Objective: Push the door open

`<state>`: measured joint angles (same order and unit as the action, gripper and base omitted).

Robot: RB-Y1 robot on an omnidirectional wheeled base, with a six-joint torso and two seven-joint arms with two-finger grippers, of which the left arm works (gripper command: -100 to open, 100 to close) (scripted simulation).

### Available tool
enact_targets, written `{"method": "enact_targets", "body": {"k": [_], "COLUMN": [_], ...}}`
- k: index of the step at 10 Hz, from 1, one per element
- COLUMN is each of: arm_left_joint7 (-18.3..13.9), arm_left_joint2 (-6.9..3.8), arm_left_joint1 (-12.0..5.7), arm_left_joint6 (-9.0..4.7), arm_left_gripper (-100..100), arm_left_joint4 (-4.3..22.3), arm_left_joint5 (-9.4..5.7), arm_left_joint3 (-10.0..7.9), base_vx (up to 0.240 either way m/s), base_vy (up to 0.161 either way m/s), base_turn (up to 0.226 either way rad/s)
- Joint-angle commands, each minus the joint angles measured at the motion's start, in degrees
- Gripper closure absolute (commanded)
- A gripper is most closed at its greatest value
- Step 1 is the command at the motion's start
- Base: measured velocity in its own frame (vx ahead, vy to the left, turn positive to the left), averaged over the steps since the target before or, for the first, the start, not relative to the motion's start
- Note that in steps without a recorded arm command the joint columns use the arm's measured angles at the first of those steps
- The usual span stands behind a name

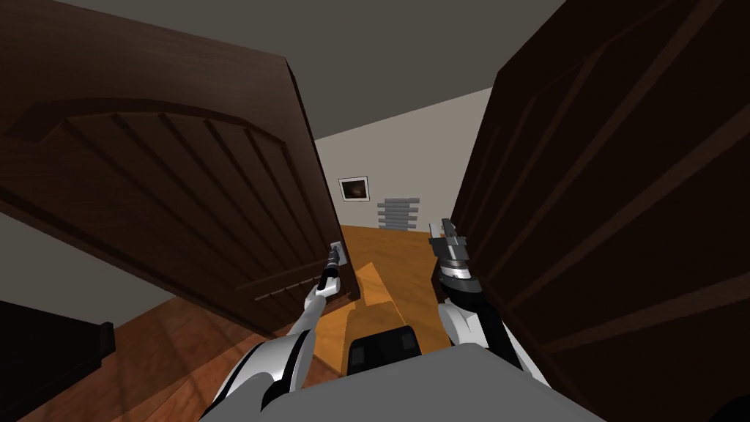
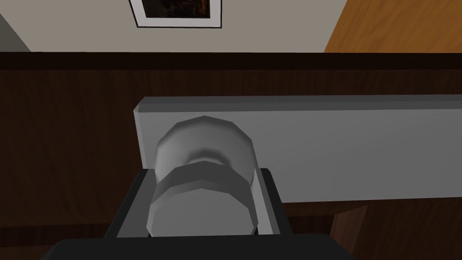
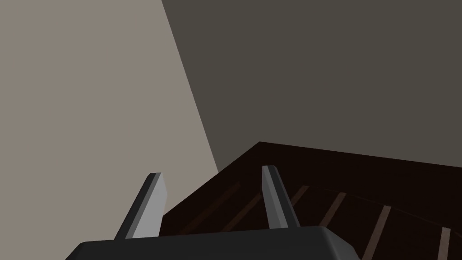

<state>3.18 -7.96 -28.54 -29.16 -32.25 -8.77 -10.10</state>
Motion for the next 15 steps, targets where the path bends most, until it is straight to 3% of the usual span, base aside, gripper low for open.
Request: {"method": "enact_targets", "body": {"k": [1,15], "arm_left_joint7": [0.5,2.3], "arm_left_joint2": [-1.07,-4.21], "arm_left_joint1": [0.36,1.01], "arm_left_joint6": [0.21,0.06], "arm_left_gripper": [100,100], "arm_left_joint4": [-0.4,0.3], "arm_left_joint5": [-0.53,-2.91], "arm_left_joint3": [-1.50,-7.48], "base_vx": [0.168,0.151], "base_vy": [-0.074,-0.085], "base_turn": [0.077,0.057]}}
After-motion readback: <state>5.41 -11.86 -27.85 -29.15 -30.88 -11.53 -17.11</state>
